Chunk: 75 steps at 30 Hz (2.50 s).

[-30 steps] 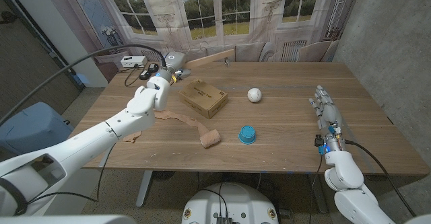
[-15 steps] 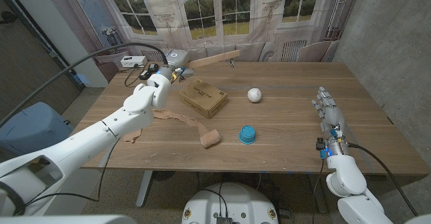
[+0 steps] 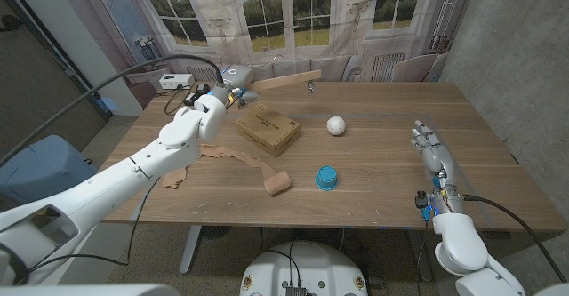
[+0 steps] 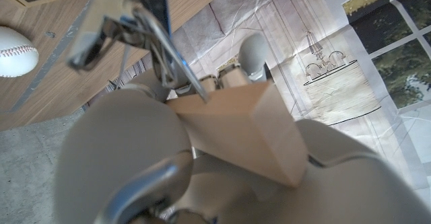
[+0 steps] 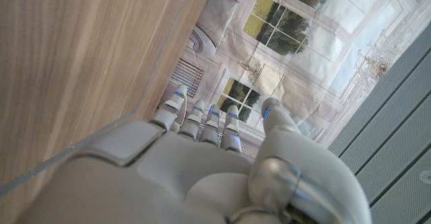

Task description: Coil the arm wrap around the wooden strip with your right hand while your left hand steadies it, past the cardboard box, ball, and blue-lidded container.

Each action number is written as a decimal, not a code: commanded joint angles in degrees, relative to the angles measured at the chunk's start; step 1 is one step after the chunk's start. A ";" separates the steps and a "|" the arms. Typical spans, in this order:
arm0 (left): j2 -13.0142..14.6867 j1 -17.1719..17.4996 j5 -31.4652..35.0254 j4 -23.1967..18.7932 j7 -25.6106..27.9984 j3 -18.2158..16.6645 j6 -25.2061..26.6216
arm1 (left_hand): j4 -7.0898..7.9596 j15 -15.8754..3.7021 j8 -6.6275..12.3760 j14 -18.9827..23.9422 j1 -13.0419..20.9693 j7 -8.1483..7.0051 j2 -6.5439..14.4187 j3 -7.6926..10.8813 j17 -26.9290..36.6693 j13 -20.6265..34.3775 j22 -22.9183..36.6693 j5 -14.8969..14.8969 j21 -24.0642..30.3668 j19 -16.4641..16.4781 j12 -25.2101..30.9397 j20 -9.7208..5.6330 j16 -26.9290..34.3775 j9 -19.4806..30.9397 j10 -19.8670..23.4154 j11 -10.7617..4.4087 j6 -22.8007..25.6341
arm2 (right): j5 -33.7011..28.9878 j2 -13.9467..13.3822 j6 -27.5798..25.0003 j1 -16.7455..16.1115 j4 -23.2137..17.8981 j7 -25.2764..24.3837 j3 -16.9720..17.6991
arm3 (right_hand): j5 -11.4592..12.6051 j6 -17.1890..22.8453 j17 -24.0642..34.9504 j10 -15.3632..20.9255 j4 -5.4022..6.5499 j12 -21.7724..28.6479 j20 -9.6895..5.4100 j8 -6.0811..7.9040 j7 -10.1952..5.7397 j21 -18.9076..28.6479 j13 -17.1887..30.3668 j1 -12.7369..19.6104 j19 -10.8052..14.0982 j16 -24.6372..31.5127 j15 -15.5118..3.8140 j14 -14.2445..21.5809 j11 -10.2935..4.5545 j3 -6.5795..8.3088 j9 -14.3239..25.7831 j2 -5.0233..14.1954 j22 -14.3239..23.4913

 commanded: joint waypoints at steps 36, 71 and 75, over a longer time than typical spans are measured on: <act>4.04 8.60 1.32 -7.51 2.44 -7.28 -1.08 | 0.45 -0.11 5.25 -4.26 -1.49 -0.91 1.57 -5.07 -4.02 -0.27 -9.25 -5.74 0.18 -4.72 -0.51 -1.25 -7.30 4.65 -7.52 -0.89 -4.24 | -29.64 -15.68 -47.59 5.42 -25.12 3.15 -19.08 | 0.39 -0.37 0.10 0.47 -0.26 -0.29 0.04 -0.12 0.87 -0.07 0.24 5.67 1.90 -0.60 0.22 1.14 0.71 0.95 0.34 -3.88 0.04; 4.84 11.81 0.93 -9.91 2.99 -9.46 0.41 | 0.14 -0.19 6.39 -3.36 -1.64 -0.58 2.05 -5.71 -3.60 -0.29 -13.49 -6.27 0.54 -4.62 -0.52 -1.46 -9.54 3.78 -7.37 -0.97 -4.67 | -39.36 -18.88 -50.96 22.78 -23.45 17.22 -36.07 | -0.75 -2.02 0.17 -1.16 0.11 -0.70 -0.03 -0.40 0.43 -0.51 0.32 5.91 1.70 -0.91 0.15 0.23 0.03 -0.09 0.43 -5.88 0.05; 4.73 11.91 1.02 -9.99 3.02 -9.47 0.59 | 0.10 -0.07 6.36 -3.26 -1.63 -0.59 2.17 -5.74 -3.93 -0.30 -13.63 -6.23 0.81 -4.61 -0.51 -1.48 -10.11 3.34 -7.29 -1.00 -4.71 | -40.87 -18.65 -50.86 24.10 -23.20 18.92 -37.34 | -0.76 -2.09 0.17 -1.22 0.11 -0.70 -0.10 -0.39 0.39 -0.56 0.32 6.01 1.62 -0.91 0.05 0.21 0.00 -0.09 0.44 -5.91 0.05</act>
